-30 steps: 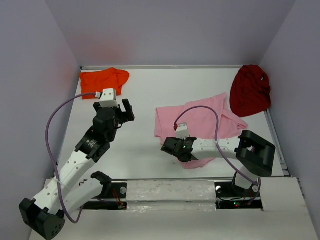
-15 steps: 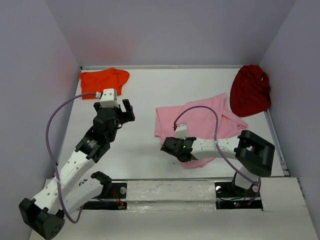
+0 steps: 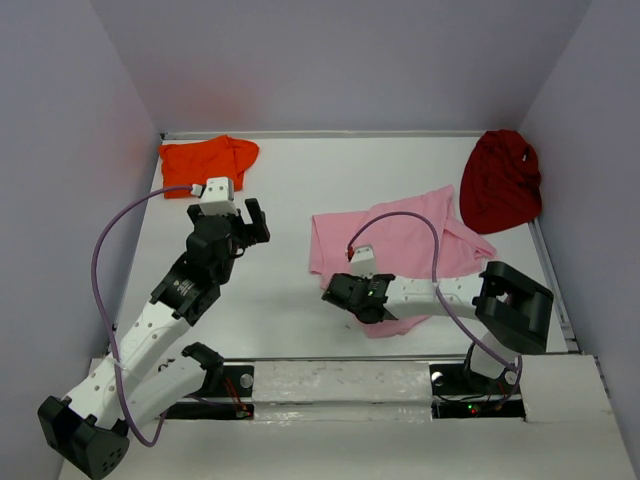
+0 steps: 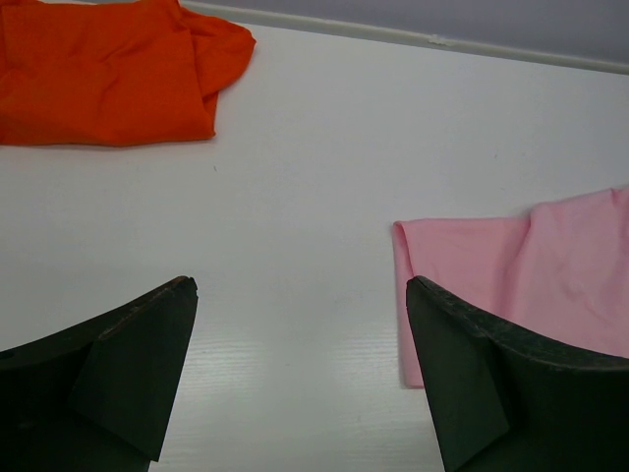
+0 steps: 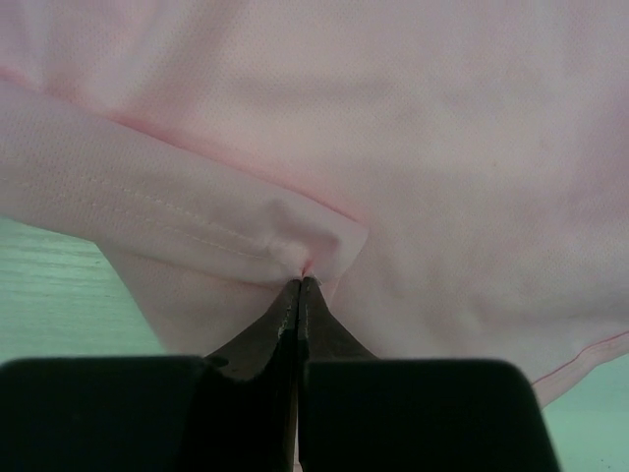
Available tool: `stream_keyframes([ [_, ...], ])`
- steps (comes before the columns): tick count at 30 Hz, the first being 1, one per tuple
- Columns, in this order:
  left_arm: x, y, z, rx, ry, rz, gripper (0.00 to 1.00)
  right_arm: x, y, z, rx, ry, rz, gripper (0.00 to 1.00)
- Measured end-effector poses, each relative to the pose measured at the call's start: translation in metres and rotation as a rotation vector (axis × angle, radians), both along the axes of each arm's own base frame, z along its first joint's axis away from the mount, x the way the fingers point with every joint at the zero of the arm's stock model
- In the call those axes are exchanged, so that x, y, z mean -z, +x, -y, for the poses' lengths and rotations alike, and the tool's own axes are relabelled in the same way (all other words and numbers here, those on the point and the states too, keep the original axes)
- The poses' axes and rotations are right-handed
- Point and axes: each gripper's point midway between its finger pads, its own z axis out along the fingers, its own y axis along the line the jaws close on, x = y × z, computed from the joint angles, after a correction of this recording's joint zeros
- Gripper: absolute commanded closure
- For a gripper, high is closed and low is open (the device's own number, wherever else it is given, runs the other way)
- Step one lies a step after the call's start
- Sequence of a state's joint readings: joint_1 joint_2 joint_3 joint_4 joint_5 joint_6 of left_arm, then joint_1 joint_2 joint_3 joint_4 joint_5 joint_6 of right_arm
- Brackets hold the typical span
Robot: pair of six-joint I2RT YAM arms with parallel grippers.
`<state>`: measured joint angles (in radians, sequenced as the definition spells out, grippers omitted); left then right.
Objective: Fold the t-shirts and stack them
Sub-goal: Flatten the tshirt out
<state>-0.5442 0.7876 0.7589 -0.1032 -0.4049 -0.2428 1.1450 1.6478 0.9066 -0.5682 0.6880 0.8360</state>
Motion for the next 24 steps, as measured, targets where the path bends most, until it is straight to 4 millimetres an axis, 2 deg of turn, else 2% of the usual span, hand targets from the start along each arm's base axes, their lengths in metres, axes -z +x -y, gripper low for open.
stream_keyframes([
  [4, 0.000, 0.000, 0.000, 0.000, 0.000, 0.000, 0.03, -0.022, 0.001, -0.003, -0.019, 0.052, 0.021, 1.00],
  [11, 0.000, 0.000, -0.001, -0.005, 0.002, 0.001, 0.03, -0.091, 0.012, -0.022, -0.058, 0.184, 0.110, 1.00],
  [20, 0.000, 0.000, -0.002, -0.010, 0.004, 0.002, 0.03, -0.147, 0.023, -0.031, -0.118, 0.201, 0.183, 1.00],
  [24, 0.000, 0.000, -0.001, -0.009, 0.005, 0.002, 0.03, -0.178, 0.027, -0.032, -0.138, 0.222, 0.232, 1.00],
])
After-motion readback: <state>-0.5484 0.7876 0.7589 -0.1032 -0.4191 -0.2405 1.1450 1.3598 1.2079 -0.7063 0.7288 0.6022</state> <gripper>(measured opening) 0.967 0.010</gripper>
